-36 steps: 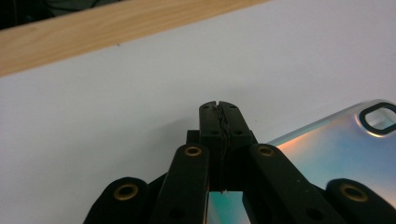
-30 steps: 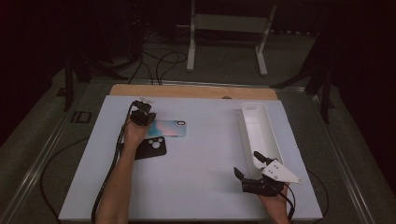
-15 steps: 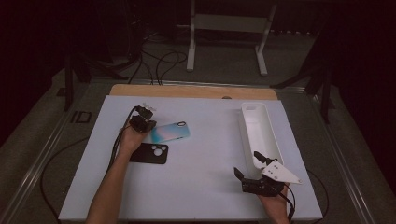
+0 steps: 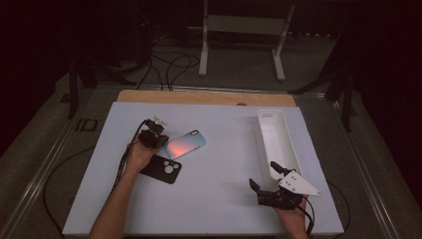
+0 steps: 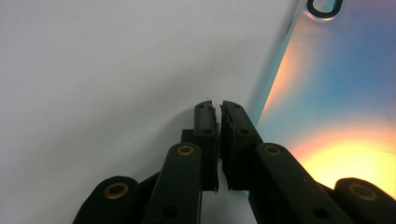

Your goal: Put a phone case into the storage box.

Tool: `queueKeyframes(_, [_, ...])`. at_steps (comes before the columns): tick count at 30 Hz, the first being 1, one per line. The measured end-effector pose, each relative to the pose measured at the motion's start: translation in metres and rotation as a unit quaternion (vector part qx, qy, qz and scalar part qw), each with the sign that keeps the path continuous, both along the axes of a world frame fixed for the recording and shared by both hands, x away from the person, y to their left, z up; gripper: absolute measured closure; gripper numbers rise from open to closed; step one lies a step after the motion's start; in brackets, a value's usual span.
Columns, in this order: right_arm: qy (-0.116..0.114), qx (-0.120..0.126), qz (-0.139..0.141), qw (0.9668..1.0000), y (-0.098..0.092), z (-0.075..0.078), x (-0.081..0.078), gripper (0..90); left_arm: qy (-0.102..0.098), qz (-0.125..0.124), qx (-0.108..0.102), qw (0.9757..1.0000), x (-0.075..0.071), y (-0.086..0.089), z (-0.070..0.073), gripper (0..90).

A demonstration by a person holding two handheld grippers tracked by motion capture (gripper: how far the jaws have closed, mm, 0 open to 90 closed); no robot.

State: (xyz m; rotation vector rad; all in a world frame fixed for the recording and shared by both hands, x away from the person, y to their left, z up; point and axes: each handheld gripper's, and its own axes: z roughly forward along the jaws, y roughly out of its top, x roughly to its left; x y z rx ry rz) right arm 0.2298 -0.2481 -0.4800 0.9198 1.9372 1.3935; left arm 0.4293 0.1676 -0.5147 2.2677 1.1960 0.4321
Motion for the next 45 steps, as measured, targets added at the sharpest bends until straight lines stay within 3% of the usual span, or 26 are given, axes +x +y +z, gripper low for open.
queueKeyframes(1, [-0.001, 0.001, 0.001, 1.0000, 0.000, 0.000, 0.000, 8.9, -0.004, 0.004, -0.002, 1.0000, -0.001, 0.001, 0.001, 84.4])
queueKeyframes(4, [-0.001, 0.001, -0.002, 1.0000, -0.002, 0.000, 0.000, 8.9, -0.028, 0.017, -0.040, 0.9987, -0.006, 0.006, 0.008, 81.6])
queueKeyframes(5, [-0.001, 0.002, -0.002, 1.0000, -0.002, 0.000, 0.000, 8.9, -0.038, 0.021, -0.054, 0.9976, -0.010, 0.009, 0.013, 81.0])
queueKeyframes(9, [-0.001, 0.001, -0.004, 1.0000, -0.004, 0.000, 0.001, 8.9, -0.082, 0.026, -0.077, 0.9933, -0.030, 0.017, 0.028, 71.8])
queueKeyframes(12, [-0.001, 0.002, -0.005, 1.0000, -0.004, 0.001, 0.001, 8.9, -0.120, 0.027, -0.109, 0.9864, -0.054, 0.028, 0.041, 66.6])
queueKeyframes(15, [-0.002, -0.001, -0.008, 1.0000, -0.005, 0.001, 0.002, 8.9, -0.154, 0.029, -0.125, 0.9798, -0.079, 0.036, 0.050, 58.8])
queueKeyframes(17, [-0.001, 0.000, -0.010, 1.0000, -0.006, 0.001, 0.004, 8.9, -0.181, 0.038, -0.145, 0.9720, -0.102, 0.041, 0.051, 50.5])
queueKeyframes(18, [-0.001, -0.001, -0.010, 1.0000, -0.007, 0.001, 0.005, 8.9, -0.181, 0.038, -0.145, 0.9720, -0.102, 0.041, 0.051, 44.7])
queueKeyframes(19, [0.000, 0.001, -0.010, 1.0000, -0.007, 0.001, 0.006, 8.9, -0.189, 0.035, -0.151, 0.9696, -0.111, 0.043, 0.051, 41.2])
queueKeyframes(20, [0.000, 0.002, -0.008, 1.0000, -0.008, 0.001, 0.007, 8.9, -0.189, 0.034, -0.145, 0.9707, -0.126, 0.044, 0.051, 35.3])
queueKeyframes(21, [0.000, 0.001, -0.009, 1.0000, -0.008, 0.001, 0.007, 8.9, -0.195, 0.033, -0.144, 0.9695, -0.132, 0.045, 0.051, 30.1])
queueKeyframes(23, [-0.001, 0.001, -0.010, 1.0000, -0.008, 0.001, 0.008, 8.9, -0.195, 0.033, -0.144, 0.9695, -0.132, 0.045, 0.051, 29.5])
queueKeyframes(24, [-0.001, -0.001, -0.007, 1.0000, -0.009, 0.002, 0.008, 8.9, -0.207, 0.034, -0.152, 0.9659, -0.156, 0.050, 0.046, 23.1])
queueKeyframes(28, [0.002, -0.001, -0.005, 1.0000, -0.012, 0.002, 0.010, 8.9, -0.209, 0.039, -0.154, 0.9649, -0.173, 0.055, 0.041, 15.1])
queueKeyframes(29, [0.001, -0.001, 0.000, 1.0000, -0.013, 0.003, 0.011, 8.9, -0.211, 0.039, -0.144, 0.9660, -0.182, 0.057, 0.038, 9.6])
queueKeyframes(30, [0.001, -0.001, 0.000, 1.0000, -0.013, 0.003, 0.011, 8.9, -0.211, 0.039, -0.144, 0.9660, -0.182, 0.057, 0.038, 3.4])
queueKeyframes(31, [0.000, -0.003, 0.001, 1.0000, -0.014, 0.003, 0.011, 8.9, -0.211, 0.040, -0.140, 0.9666, -0.186, 0.057, 0.037, 3.4])
queueKeyframes(33, [-0.001, -0.009, 0.003, 1.0000, -0.016, 0.004, 0.013, 8.9, -0.218, 0.042, -0.142, 0.9647, -0.193, 0.059, 0.035, 1.0])
queueKeyframes(36, [-0.003, -0.014, 0.004, 0.9999, -0.020, 0.004, 0.014, 8.9, -0.216, 0.041, -0.151, 0.9637, -0.196, 0.060, 0.034, 0.7])
queueKeyframes(45, [-0.002, -0.012, 0.002, 0.9999, -0.025, 0.002, 0.014, 8.9, -0.192, 0.034, -0.154, 0.9686, -0.192, 0.064, 0.035, 0.6])
